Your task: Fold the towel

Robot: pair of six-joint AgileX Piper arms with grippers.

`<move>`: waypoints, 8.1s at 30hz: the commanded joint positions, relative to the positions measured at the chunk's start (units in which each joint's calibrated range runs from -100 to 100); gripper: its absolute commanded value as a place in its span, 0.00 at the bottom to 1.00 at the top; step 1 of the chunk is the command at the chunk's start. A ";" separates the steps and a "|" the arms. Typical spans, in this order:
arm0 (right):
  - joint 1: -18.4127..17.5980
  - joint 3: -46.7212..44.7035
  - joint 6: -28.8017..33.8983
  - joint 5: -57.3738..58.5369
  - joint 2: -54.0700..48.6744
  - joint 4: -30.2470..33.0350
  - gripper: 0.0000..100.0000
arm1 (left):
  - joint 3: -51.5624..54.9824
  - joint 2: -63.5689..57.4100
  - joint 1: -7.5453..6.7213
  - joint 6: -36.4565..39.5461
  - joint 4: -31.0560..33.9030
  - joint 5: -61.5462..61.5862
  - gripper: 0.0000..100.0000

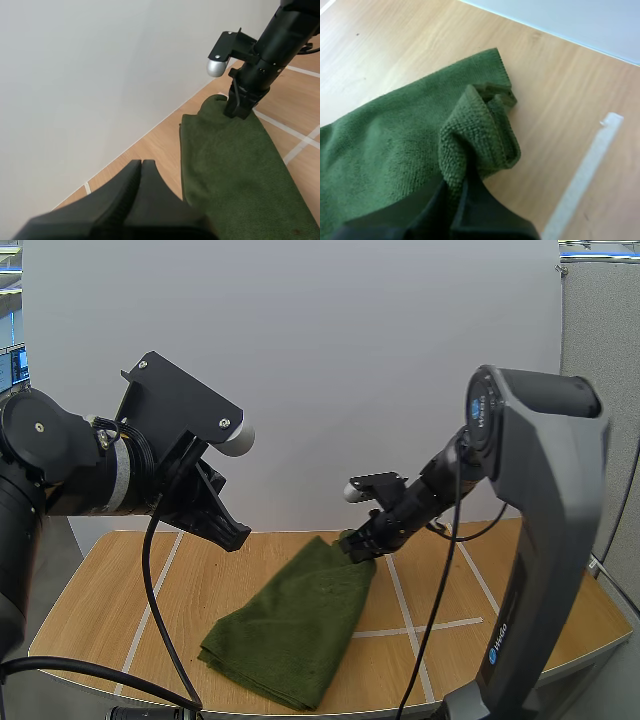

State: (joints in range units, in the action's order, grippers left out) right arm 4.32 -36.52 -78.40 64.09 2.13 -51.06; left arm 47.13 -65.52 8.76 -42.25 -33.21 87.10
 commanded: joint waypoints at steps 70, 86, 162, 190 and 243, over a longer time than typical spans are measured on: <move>12.30 -17.59 -0.13 27.32 -42.10 8.63 1.00 | 17.70 23.14 -0.19 3.86 6.25 8.75 0.00; 12.30 -17.59 0.79 27.54 -42.10 6.96 0.00 | 17.70 41.48 -3.08 -2.55 2.18 1.62 0.00; 12.30 -17.59 1.99 20.28 -24.34 2.91 0.00 | -12.49 61.99 4.51 -4.12 -1.54 -7.65 0.00; 18.80 -1.98 -3.91 32.98 -1.28 1.25 0.00 | -1.07 50.93 8.42 -4.10 -4.38 3.54 0.00; 15.93 2.83 -5.50 30.16 12.65 0.38 1.00 | 2.47 68.61 7.39 -6.76 -7.53 -12.49 0.00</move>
State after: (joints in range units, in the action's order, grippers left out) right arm 20.34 -33.98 -83.24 93.77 14.98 -50.85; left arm 49.47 3.05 17.02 -48.07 -39.09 79.78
